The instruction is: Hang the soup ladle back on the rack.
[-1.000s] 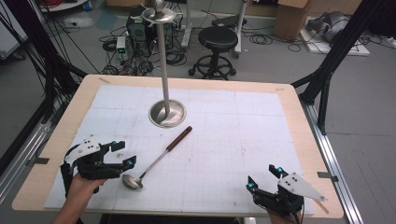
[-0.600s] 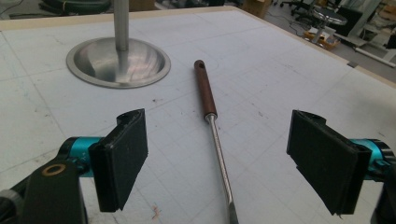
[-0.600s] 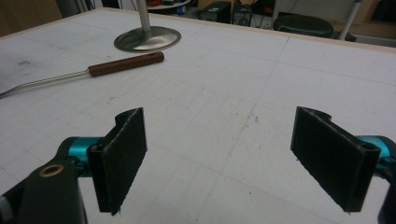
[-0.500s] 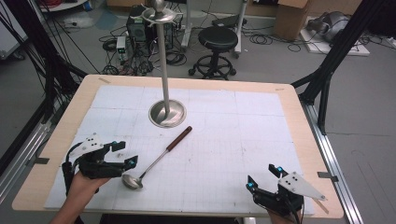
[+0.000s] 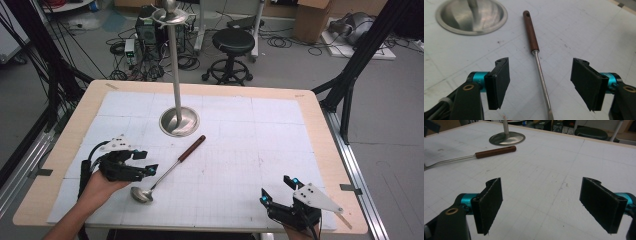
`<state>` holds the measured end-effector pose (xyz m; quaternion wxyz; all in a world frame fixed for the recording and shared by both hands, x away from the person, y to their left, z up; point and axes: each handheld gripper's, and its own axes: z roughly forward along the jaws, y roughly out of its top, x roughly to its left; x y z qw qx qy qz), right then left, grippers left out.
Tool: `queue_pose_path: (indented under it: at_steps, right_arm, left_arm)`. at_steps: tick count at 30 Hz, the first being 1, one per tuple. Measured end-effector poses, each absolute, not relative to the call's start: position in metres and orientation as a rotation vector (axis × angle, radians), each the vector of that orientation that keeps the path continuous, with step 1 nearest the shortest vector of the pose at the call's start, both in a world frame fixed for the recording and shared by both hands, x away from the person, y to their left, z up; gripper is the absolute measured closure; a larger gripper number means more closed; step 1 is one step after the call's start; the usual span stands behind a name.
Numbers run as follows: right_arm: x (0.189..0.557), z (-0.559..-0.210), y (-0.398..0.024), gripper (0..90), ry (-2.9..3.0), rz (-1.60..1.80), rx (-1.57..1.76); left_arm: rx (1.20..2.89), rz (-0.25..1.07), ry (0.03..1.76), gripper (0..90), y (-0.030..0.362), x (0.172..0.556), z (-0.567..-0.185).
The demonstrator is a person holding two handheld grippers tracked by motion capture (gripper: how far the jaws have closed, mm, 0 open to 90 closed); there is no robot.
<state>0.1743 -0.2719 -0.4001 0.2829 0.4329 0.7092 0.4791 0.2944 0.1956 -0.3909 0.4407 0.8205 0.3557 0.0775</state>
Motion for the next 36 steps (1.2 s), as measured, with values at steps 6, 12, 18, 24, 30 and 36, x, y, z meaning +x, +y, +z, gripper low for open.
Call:
queue_pose_path:
  at_steps: [6, 12, 18, 24, 30, 36]
  right_arm:
    - [0.175, -0.4, -0.273, 17.7, 1.896, 1.28, 1.163]
    - [0.173, -0.4, -0.273, 17.7, 1.893, 1.276, 1.168]
    - [0.173, -0.4, -0.274, 17.8, 1.889, 1.271, 1.176]
    - [0.173, -0.4, -0.273, 17.9, 1.891, 1.272, 1.174]
    - [0.173, -0.4, -0.274, 18.0, 1.883, 1.27, 1.183]
    - [0.174, -0.4, -0.273, 18.1, 1.881, 1.269, 1.18]
  left_arm:
    - [2.183, 0.121, 0.871, 40.1, 0.174, 0.306, -0.398]
    - [2.291, 0.096, 0.889, 49.1, 0.158, 0.308, -0.41]
    - [2.339, 0.084, 0.896, 56.6, 0.155, 0.31, -0.414]
    - [2.392, 0.079, 0.92, 68.3, 0.152, 0.311, -0.419]
    - [2.423, 0.082, 0.949, 75.9, 0.148, 0.311, -0.418]
    - [2.464, 0.111, 0.985, 79.3, 0.14, 0.312, -0.417]
